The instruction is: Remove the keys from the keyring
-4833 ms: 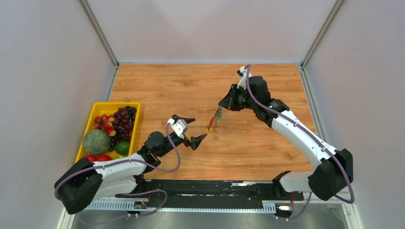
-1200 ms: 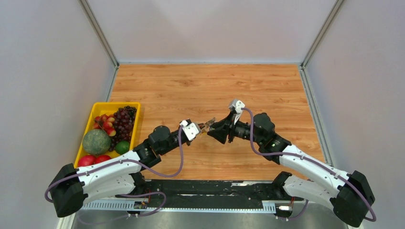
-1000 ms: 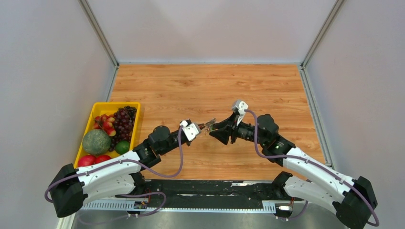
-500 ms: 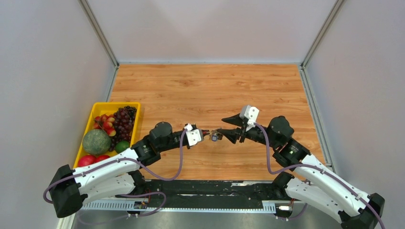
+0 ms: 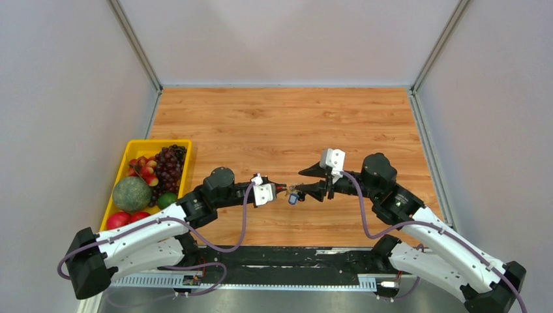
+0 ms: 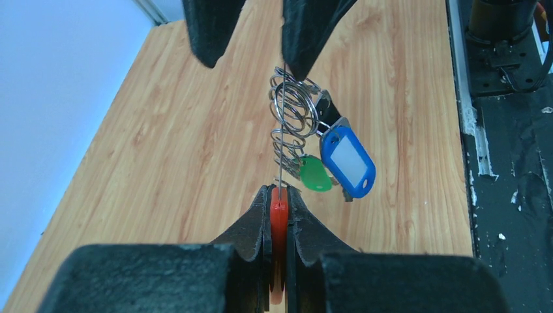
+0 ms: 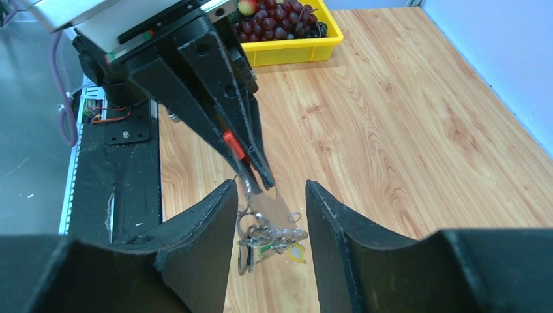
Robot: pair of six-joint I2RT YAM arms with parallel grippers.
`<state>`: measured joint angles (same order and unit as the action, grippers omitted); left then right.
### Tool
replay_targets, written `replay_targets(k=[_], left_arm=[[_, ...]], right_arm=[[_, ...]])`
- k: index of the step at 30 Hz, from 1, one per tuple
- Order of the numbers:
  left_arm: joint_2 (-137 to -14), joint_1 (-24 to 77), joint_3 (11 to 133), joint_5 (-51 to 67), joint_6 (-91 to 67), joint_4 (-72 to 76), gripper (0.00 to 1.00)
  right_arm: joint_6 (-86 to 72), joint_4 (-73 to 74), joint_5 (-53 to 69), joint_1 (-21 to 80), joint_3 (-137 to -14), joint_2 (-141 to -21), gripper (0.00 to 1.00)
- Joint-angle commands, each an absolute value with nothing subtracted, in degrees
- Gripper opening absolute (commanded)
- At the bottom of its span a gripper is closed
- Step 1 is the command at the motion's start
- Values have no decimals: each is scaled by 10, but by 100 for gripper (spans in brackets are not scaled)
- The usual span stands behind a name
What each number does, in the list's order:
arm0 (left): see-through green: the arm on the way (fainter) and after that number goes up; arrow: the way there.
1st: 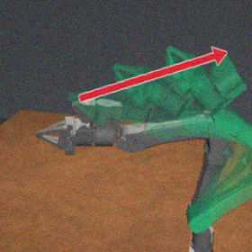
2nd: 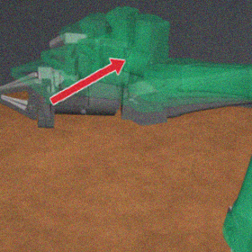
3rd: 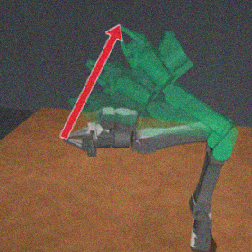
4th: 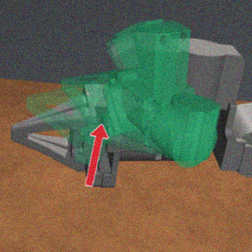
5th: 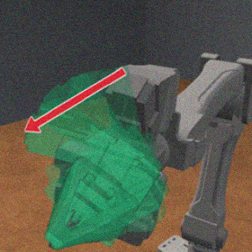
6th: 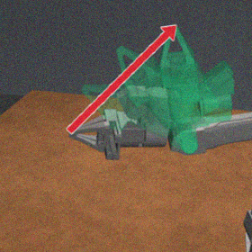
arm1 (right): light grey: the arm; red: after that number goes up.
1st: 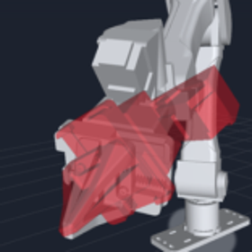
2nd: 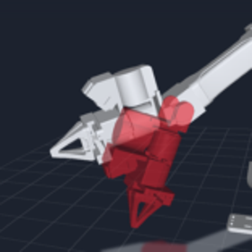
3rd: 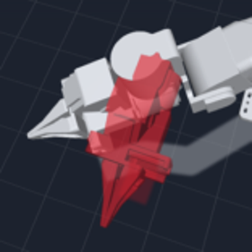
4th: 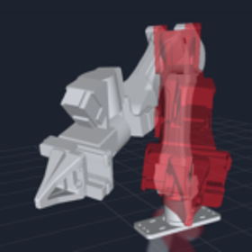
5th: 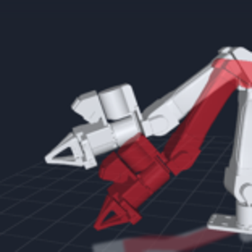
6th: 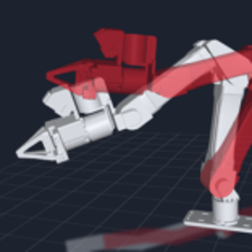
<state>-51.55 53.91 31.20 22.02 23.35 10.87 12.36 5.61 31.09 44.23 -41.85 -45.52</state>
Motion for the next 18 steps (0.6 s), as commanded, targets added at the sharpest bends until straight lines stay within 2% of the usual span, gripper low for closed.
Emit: replay_targets(k=[1,8,18], left_arm=[[-498,539,329,220,246,150,0],[-478,539,315,217,244,166,0],[-472,539,310,273,250,171,0]], right_arm=[[137,78,323,447,-423,-422,48],[147,113,322,446,-430,-422,42],[149,120,362,446,-453,-473,39]])
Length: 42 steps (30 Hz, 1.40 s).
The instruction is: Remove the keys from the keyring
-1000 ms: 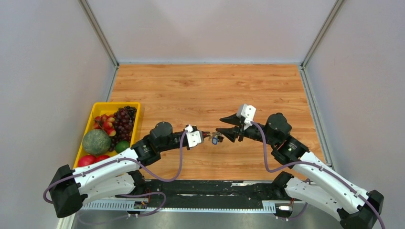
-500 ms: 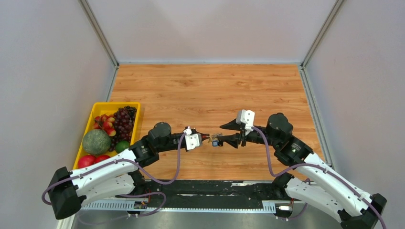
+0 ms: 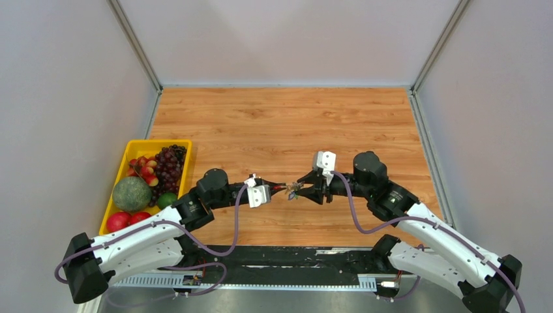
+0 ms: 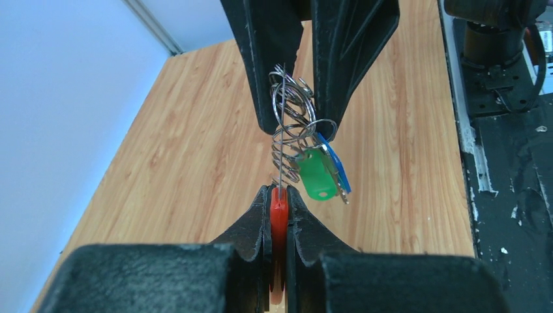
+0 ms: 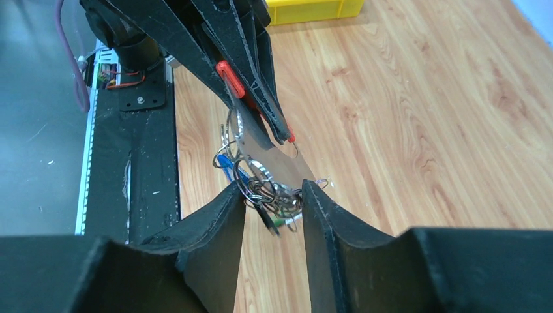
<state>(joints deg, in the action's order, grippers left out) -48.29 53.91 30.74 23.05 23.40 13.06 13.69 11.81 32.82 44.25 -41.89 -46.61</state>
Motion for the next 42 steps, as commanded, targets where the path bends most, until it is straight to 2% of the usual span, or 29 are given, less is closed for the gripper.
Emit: replay_targets(k=[1,5,6,8,9,11,13,14,18,23,25,33,42], left_arm=[[-472,539,311,276,250,170,0],[-480,539,315,286,253,165,0],[-483,540,315,291,254,164,0],[-485,539,316,297,253,166,0],[-486,539,315,297,251,172,0],[-488,539,308,290,244,188,0],[-490,539,300,269,228,210,7],[-488,539,297,249,212,230,18],[-469,539,258,212,162,316,44],[-446,539,226,133,118,357,68],[-440,539,225,102,98,354,74],[-415,540,235,22,11,306,77],[-490,539,257,69,12,364,78]], right_arm=[[150,120,368,446,-454,-476,39],[152,120,381,446,-455,-475,38],[152,120,383,446,-455,-473,31],[155,120,390,446,-454,-472,7],[154,120,392,446,-454,-472,0],[152,119,398,446,-455,-472,0],[147,119,389,446,-458,-473,0],[137,118,373,447,-459,-474,0],[99,105,302,446,-457,-473,0],[30,63,196,446,-444,-457,0],[6,50,161,446,-438,-448,0],[-67,45,53,446,-451,-455,0],[-61,43,74,447,-466,-478,0]])
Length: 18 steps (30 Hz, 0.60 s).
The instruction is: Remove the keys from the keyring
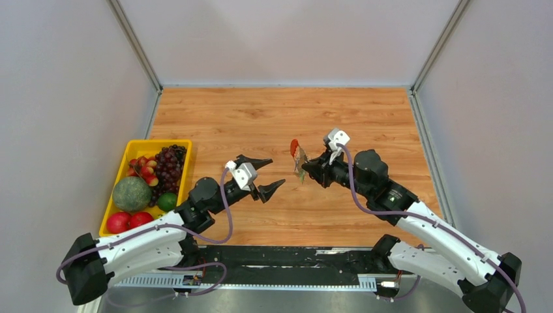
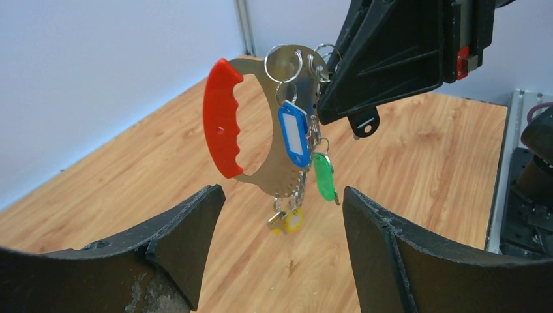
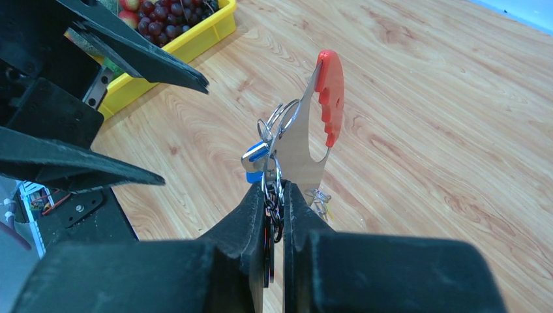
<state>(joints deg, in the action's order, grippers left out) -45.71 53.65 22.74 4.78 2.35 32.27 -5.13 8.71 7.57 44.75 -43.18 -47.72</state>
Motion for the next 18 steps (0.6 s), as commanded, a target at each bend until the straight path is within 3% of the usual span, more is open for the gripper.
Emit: replay_targets(k=[1,9,18], left_arm=[[-498,539,265,73,14,370,79],[-568,539,307,103,38,374,80],[-620,539,328,145,58,403,75]], right_arm=[[-56,42,82,447,-466,-478,0],[-34,43,123,449,-461,-475,0],[-29,39,132,455,-461,-479,0]])
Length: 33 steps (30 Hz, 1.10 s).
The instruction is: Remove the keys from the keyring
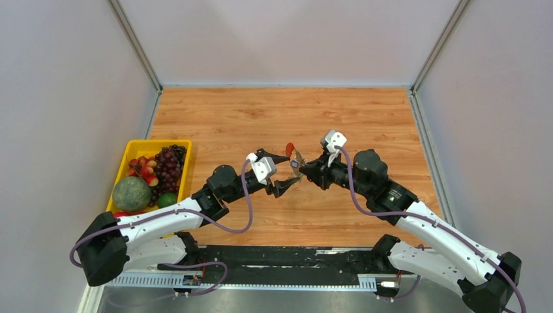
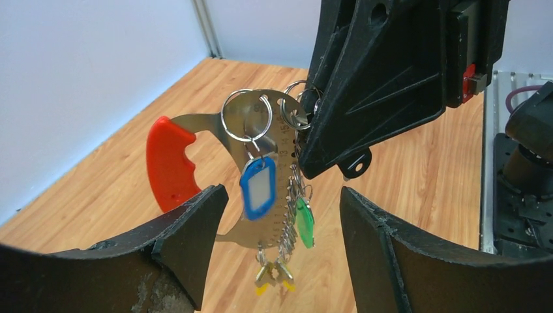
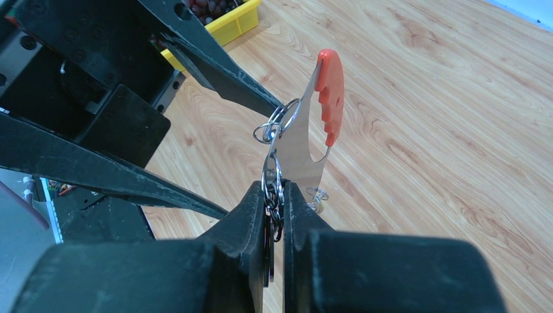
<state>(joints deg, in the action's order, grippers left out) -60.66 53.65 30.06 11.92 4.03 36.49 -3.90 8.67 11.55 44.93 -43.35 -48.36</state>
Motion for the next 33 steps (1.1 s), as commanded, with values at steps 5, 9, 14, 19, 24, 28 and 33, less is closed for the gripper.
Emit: replay_targets(k=[5,9,14,19,24,28,33], left_arm=[[-640,538,336,131,79,404,75],[-647,539,351,119,102,377,75],[-647,539,356,115,112,367,73],[-650,538,360,121,119,353,52],[-637,538,356,93,123,350,39],[-625,539,349,83,123,353,16],[-612,538,349,78,119,335,3]], right_arm=[[-20,38,148,455,-459,-476,0],[-11,39,154,457,-455,-471,0],[-4,40,155,457,-452,-464,0],[-3,40,155,457,-452,-464,0],[-3,42,147,458,-448,-457,0],[-3,43,142,458,-444,-456,0],[-9,50,115,458,-439,-460,0]])
